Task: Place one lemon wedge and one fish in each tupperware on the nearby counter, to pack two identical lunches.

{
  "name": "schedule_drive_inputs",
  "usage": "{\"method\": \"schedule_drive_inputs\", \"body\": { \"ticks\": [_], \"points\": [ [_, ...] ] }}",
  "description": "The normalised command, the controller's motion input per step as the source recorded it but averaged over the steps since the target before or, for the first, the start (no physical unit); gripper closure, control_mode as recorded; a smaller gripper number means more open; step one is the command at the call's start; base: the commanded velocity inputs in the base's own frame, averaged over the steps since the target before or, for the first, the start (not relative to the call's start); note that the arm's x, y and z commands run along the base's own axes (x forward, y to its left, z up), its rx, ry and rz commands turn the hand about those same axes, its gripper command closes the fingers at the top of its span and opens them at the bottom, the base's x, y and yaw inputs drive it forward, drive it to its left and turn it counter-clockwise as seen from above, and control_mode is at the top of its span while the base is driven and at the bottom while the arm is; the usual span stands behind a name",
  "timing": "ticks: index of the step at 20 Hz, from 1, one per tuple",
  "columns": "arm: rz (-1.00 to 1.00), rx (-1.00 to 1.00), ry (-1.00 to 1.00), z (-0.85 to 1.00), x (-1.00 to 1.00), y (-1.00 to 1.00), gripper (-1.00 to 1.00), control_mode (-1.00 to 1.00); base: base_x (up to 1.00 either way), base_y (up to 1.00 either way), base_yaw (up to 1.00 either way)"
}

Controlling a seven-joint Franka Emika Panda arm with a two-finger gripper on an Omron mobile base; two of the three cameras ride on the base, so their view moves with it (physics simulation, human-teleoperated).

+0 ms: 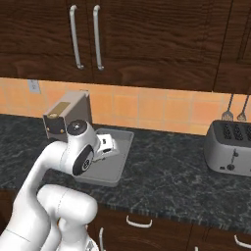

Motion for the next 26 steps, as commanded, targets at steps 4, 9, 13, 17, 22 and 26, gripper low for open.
{"method": "schedule_drive_inputs", "body": {
  "ticks": [4, 9, 13, 17, 22, 26],
  "points": [
    [0.00, 0.08, 0.09, -0.45, 1.00, -0.14, 1.00, -1.00, 0.00, 0.00, 0.00],
    [0.00, 0.09, 0.14, -0.31, 1.00, -0.06, 1.00, -1.00, 0.00, 0.00, 0.00],
    [0.00, 0.03, 0.13, -0.32, 0.91, 0.00, 1.00, -1.00, 0.00, 0.00, 0.00],
    [0.00, 0.00, 0.01, -0.48, 0.71, 0.00, 1.00, -1.00, 0.00, 0.00, 0.00],
    [0.01, 0.00, 0.00, -0.62, 0.43, 0.00, -1.00, -1.00, 0.00, 0.00, 0.00],
    [0.00, 0.00, -0.01, -0.06, 0.15, 0.05, -1.00, -1.00, 0.00, 0.00, 0.00]
  ]
}}
